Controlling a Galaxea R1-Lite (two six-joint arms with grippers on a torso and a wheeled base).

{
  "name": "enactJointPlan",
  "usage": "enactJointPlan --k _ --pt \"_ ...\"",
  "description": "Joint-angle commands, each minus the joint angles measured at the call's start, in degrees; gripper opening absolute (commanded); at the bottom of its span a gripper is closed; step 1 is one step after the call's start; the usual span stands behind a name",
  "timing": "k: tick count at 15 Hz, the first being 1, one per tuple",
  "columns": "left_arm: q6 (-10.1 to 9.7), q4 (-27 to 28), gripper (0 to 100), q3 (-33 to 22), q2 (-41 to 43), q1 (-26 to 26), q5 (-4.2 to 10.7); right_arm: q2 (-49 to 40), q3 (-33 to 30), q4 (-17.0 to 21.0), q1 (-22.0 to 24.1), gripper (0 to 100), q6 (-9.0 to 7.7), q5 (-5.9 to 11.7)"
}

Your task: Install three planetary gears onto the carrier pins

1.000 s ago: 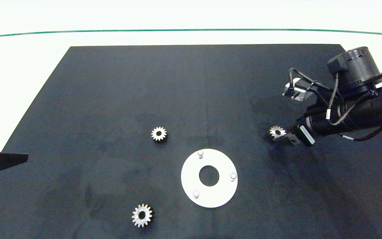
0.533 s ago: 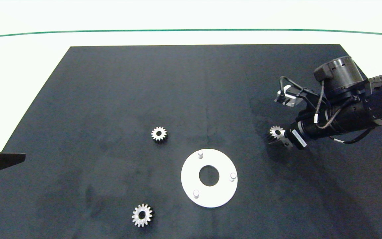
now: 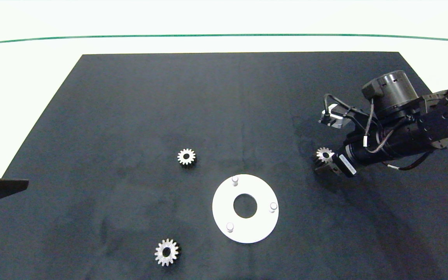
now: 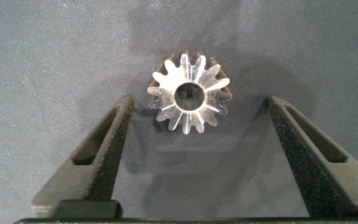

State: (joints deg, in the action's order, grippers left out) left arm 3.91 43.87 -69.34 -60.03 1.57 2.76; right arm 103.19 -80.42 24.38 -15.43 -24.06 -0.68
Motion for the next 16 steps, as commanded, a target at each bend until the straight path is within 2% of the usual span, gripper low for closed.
enactJointPlan --k 1,8,12,16 --pt "-0.05 0.2 100 0.1 0.1 0.0 -0.03 -0.3 0.1 0.1 0.0 81 -0.19 -0.02" --pt "0.04 0.2 100 0.1 0.2 0.0 0.06 -0.3 0.4 0.3 -0.1 67 -0.28 -0.02" --pt "0.04 0.2 100 0.1 0.6 0.0 0.06 -0.1 -0.2 -2.0 -0.7 58 -0.98 -0.02" --pt "0.04 0.2 100 0.1 1.0 0.0 0.06 -0.1 0.3 -1.9 -1.8 51 -0.90 -0.02"
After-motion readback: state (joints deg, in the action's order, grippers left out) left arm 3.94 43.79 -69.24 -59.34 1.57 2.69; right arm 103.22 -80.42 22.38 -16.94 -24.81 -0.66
